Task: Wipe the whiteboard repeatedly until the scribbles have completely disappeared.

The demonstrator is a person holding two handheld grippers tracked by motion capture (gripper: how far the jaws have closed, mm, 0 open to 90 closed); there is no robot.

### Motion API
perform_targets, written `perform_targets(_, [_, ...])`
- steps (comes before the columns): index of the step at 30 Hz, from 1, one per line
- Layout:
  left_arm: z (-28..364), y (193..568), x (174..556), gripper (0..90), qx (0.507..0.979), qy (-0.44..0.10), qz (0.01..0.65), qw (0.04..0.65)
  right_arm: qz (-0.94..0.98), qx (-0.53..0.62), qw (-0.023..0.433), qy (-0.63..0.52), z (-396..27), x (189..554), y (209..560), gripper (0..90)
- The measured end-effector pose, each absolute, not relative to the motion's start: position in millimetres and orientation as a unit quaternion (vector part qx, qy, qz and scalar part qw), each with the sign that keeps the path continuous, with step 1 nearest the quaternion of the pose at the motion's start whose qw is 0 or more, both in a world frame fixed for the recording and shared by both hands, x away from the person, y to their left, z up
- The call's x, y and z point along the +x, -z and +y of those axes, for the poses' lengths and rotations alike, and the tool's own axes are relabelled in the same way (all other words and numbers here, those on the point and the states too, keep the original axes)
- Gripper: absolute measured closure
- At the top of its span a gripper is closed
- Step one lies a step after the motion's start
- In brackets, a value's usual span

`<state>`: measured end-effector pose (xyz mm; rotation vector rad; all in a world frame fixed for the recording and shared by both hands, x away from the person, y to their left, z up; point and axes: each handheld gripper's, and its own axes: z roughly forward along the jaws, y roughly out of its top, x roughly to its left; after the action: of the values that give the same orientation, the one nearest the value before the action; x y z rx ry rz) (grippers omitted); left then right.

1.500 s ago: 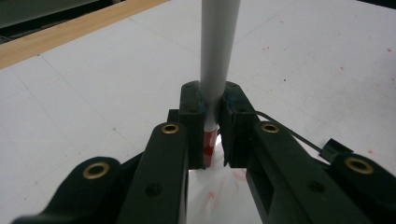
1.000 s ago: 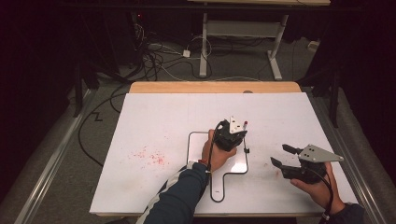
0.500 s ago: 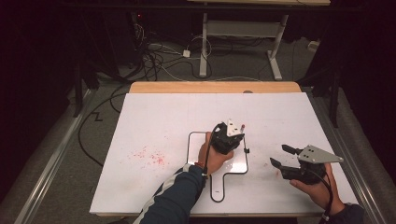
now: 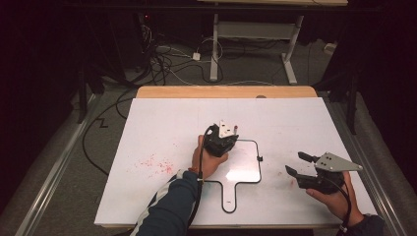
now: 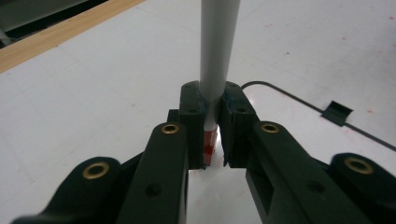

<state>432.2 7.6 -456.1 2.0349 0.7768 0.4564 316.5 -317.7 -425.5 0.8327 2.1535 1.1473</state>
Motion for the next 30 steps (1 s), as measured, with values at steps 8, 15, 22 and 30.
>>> perform_targets(8, [-23.5, 459.0, 416.1, 78.6, 0.821, -0.162, 0.286, 0.467, 0.805, 0.31, 0.275, -0.425, -315.5, 317.5, 426.8, 35.8])
perform_targets(15, [-48.1, 456.2, 402.2, 78.7, 0.838, -0.154, 0.247, 0.462, 0.806, 0.305, 0.275, -0.425, -314.7, 317.0, 426.6, 35.8])
perform_targets(22, [-24.2, 456.6, 415.6, 78.7, 0.83, -0.175, 0.278, 0.451, 0.806, 0.306, 0.278, -0.423, -316.8, 315.9, 426.7, 35.7])
perform_targets(30, [9.1, 458.6, 433.8, 78.7, 0.812, -0.196, 0.324, 0.445, 0.807, 0.307, 0.277, -0.422, -315.8, 315.3, 427.1, 35.8])
